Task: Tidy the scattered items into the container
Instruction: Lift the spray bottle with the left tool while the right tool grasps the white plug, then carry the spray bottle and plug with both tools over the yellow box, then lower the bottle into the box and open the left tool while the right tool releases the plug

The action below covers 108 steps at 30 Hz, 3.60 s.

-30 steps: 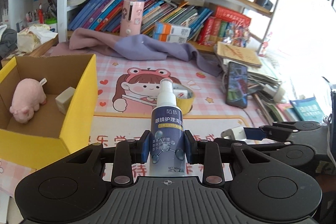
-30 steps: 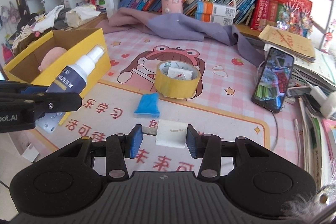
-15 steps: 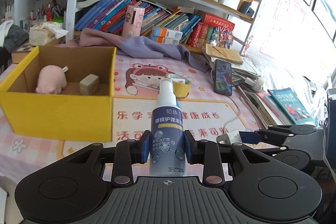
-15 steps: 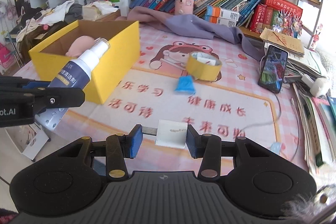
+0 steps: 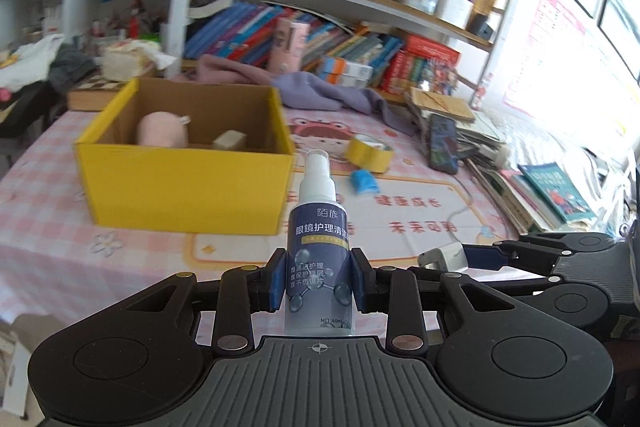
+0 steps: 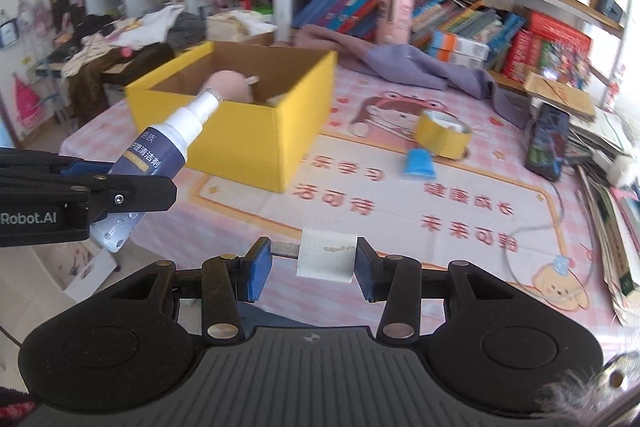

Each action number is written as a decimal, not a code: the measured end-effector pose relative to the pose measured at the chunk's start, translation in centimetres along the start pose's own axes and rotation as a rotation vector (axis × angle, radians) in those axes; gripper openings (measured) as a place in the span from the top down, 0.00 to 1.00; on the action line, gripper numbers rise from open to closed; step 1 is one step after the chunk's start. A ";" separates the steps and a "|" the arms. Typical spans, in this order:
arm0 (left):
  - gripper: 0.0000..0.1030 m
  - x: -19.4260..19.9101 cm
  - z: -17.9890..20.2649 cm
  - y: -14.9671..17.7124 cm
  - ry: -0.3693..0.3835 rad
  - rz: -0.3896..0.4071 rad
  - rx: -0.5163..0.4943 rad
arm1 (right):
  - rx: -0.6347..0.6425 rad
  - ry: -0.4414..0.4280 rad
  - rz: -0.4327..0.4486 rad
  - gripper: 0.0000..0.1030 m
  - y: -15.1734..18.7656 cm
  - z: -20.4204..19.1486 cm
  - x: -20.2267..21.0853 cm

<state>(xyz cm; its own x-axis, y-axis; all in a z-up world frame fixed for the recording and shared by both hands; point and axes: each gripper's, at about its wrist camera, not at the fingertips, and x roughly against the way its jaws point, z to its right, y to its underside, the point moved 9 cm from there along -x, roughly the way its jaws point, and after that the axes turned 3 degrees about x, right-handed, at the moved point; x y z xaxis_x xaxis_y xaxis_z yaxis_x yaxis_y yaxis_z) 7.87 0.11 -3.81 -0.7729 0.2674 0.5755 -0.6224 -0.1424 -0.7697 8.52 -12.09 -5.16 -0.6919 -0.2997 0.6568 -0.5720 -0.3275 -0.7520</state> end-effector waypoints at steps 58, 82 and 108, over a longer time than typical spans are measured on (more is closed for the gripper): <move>0.70 -5.8 -10.2 -16.1 -0.087 0.093 -0.146 | 0.288 -0.121 0.169 0.60 -17.7 -4.9 -10.3; 0.70 -24.1 -12.1 -14.8 -0.091 -0.376 -0.346 | 0.592 -0.248 -0.094 0.59 -17.4 -5.6 -24.3; 0.70 -27.0 -13.0 -12.2 -0.121 -0.523 -0.399 | 0.683 -0.328 -0.287 0.59 -14.4 -7.2 -27.9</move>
<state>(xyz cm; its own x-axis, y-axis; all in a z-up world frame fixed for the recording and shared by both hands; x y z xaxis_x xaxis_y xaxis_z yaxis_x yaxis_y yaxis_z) 37.95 7.04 -13.53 -0.4047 0.0934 0.9097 -0.8431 0.3471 -0.4107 32.91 7.46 -13.06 -0.3335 -0.3337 0.8817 -0.2392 -0.8747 -0.4215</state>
